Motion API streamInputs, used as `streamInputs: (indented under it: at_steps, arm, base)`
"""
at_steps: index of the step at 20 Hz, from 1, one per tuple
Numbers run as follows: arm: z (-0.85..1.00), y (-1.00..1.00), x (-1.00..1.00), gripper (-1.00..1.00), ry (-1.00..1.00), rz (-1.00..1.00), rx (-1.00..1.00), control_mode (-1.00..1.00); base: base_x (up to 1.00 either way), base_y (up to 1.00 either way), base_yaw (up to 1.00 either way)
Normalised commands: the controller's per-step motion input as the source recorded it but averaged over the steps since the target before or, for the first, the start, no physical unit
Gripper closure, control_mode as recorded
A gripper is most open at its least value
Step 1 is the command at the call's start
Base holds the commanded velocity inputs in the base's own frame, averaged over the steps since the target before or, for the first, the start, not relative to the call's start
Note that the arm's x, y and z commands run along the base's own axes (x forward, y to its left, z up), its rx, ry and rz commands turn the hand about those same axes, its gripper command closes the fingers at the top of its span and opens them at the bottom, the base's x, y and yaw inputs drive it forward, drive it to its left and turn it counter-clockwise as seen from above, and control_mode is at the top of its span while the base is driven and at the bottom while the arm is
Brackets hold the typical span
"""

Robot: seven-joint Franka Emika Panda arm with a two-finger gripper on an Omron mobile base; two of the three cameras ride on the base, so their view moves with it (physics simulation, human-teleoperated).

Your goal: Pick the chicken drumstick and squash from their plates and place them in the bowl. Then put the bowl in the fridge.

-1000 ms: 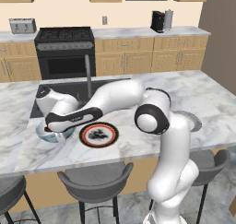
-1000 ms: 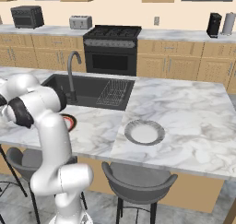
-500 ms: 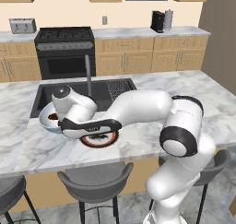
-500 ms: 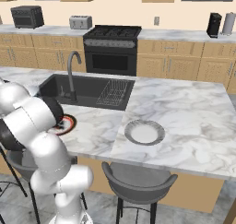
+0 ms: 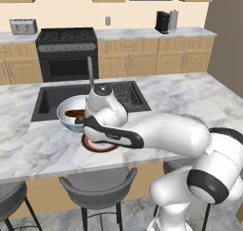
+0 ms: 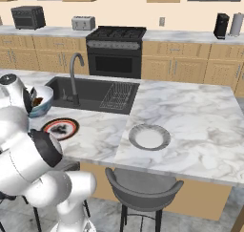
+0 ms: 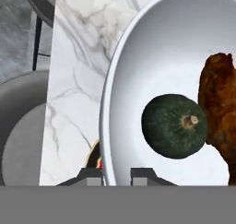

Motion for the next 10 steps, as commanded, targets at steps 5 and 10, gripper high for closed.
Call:
streamInputs:
  at_steps: [5, 10]
  arm:
    - [0.26, -0.66, -0.13, 1.00, 0.00, 0.09, 0.02, -1.00]
    - [0.27, -0.60, -0.13, 1.00, 0.01, 0.11, 0.00, -1.00]
  base:
    - [0.00, 0.00, 0.00]
    - [0.00, 0.00, 0.00]
